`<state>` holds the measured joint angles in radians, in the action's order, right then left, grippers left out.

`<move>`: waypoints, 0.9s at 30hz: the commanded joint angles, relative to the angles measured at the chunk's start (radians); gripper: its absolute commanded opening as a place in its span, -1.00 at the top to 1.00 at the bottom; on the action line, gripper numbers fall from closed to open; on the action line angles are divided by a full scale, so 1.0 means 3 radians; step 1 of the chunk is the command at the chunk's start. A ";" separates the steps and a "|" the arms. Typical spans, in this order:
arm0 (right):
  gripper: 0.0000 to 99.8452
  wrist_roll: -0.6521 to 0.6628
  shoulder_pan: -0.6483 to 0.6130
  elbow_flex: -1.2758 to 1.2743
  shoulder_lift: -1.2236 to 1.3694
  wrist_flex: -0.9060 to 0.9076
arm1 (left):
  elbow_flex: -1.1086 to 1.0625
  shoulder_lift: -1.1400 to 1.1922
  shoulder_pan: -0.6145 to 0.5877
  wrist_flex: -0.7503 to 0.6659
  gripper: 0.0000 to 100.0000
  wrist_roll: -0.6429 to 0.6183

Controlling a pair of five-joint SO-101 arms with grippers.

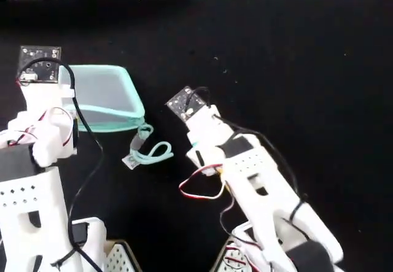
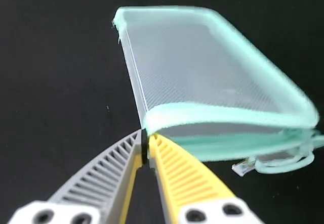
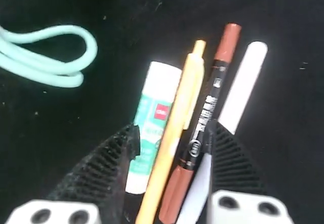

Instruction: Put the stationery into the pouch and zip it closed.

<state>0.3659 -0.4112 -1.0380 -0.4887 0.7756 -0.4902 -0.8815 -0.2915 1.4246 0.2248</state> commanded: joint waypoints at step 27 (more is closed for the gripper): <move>0.61 -0.0031 -0.0020 0.0171 0.0320 -0.0225 | 0.0591 0.0015 0.0448 0.0604 0.94 0.0113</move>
<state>0.3659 -0.4112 -1.0257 -0.3936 0.7234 -0.3552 -0.8815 -0.1672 1.6011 0.2493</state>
